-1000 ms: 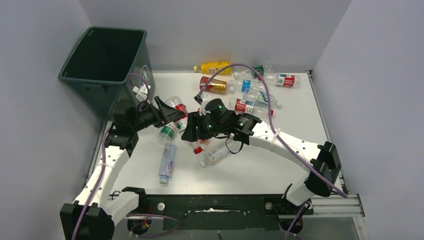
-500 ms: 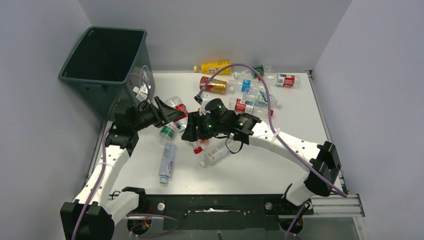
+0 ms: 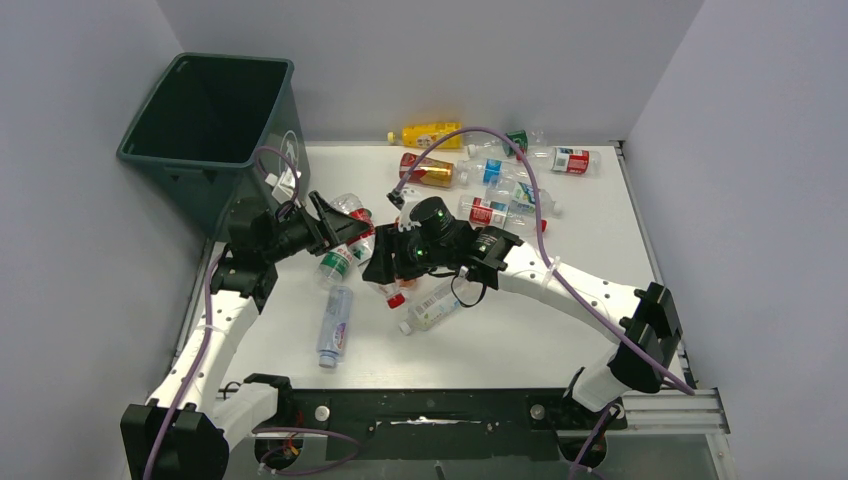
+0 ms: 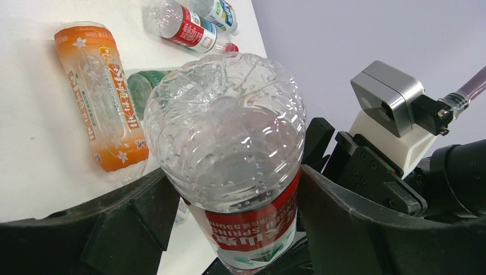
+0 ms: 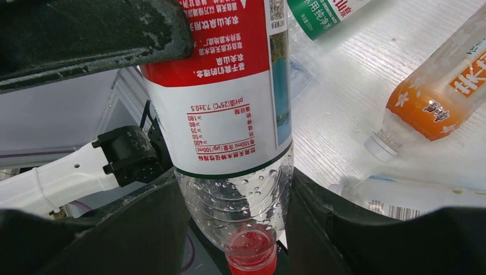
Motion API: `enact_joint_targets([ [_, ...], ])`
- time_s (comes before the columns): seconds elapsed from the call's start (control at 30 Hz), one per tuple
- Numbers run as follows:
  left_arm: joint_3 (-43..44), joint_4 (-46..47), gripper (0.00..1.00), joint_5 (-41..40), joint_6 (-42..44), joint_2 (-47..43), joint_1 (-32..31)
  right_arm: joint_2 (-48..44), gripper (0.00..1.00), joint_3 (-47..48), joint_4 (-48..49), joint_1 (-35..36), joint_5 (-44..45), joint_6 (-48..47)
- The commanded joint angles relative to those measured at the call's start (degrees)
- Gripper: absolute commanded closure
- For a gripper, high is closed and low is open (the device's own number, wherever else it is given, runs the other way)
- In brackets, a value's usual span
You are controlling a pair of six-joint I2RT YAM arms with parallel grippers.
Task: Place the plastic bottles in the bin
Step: Pick up the plastic bottle at the center of the board.
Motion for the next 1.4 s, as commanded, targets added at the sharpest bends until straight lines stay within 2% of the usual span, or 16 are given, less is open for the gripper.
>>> enact_joint_targets([
  [0.0, 1.74, 2.35, 0.27, 0.02, 0.64, -0.39, 0.00, -1.98, 0.63, 3.04, 3.24, 0.00, -1.67, -1.57],
  [0.4, -0.62, 4.10, 0.26, -1.03, -1.61, -1.25, -0.51, -4.91, 0.63, -0.94, 7.14, 0.35, -1.49, -1.58],
  [0.53, -0.74, 3.93, 0.37, -2.83, -1.18, -0.55, -1.59, -5.52, 0.62, -1.72, 7.83, 0.24, -2.19, -2.21],
  [0.6, -0.54, 4.02, 0.46, -3.36, -1.18, -0.03, -2.12, -6.00, 0.56, -2.36, 8.07, 0.25, -2.10, -2.35],
  [0.7, 0.36, 3.71, 0.55, -3.73, -1.30, 1.08, -2.66, -7.08, 0.50, -4.08, 8.49, 0.22, -1.45, -2.55],
  [0.87, 4.11, 0.41, 0.56, -4.74, -0.07, 3.01, -2.73, -10.16, 0.17, -7.12, 9.20, 0.08, -0.99, -2.73],
  [0.97, 7.89, -1.89, 0.57, -4.97, 0.76, 4.49, -2.63, -13.17, 0.02, -8.15, 8.18, 0.07, -0.83, -2.95],
  [1.17, 19.85, -9.01, 0.57, -6.66, 3.65, 8.15, -2.32, -23.58, 0.02, -10.92, 4.77, 0.38, 0.32, -3.20],
  [1.37, 36.12, -14.10, 0.57, -7.75, 5.29, 11.97, -0.66, -34.04, 0.02, -16.13, 0.23, 0.26, 2.34, -2.78],
])
